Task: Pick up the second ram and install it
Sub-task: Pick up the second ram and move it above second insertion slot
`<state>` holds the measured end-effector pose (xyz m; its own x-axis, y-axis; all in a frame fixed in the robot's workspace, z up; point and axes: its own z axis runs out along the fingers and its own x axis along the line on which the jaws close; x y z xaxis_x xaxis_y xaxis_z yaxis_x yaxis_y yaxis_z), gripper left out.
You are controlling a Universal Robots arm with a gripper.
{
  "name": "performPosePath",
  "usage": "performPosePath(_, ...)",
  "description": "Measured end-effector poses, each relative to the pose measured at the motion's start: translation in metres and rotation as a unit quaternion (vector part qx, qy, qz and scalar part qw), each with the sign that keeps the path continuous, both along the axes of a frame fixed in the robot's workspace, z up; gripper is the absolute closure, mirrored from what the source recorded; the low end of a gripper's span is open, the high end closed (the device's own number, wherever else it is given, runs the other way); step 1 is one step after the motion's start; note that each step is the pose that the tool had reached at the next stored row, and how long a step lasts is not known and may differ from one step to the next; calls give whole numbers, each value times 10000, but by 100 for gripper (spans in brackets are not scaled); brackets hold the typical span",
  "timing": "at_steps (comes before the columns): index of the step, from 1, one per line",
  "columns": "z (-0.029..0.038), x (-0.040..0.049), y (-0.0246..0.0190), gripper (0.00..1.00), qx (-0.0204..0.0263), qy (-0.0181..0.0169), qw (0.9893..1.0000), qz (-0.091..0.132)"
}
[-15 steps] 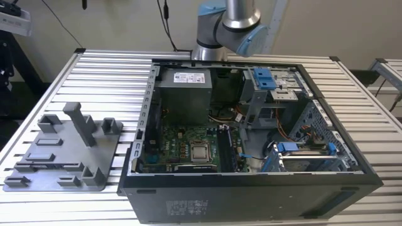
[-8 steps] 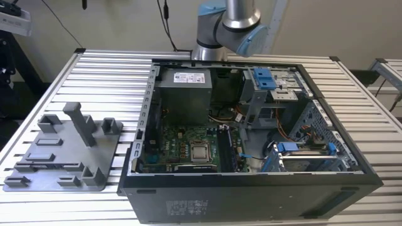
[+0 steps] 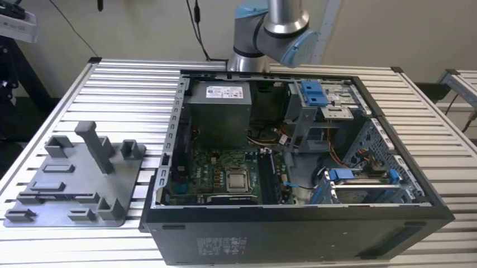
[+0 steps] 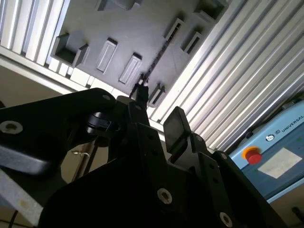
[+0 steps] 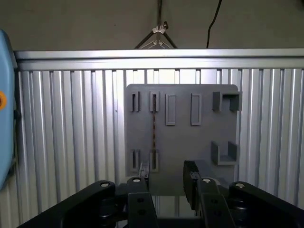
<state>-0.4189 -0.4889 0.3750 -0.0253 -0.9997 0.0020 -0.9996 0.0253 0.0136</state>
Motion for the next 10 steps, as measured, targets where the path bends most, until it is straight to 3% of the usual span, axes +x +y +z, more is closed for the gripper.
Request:
performPosePath(2,-2,-3,0,58,48,0,10000,0)
performPosePath(3,-4,-3,0,58,102,0,9999,0)
performPosePath(5,-9,-6,-1,58,256,0,9997,1)
performPosePath(6,-12,-6,-1,58,282,5,9996,1)
performPosePath(8,-15,-6,-3,58,287,85,9996,-1)
performPosePath(10,-31,-7,-2,58,287,124,9995,5)
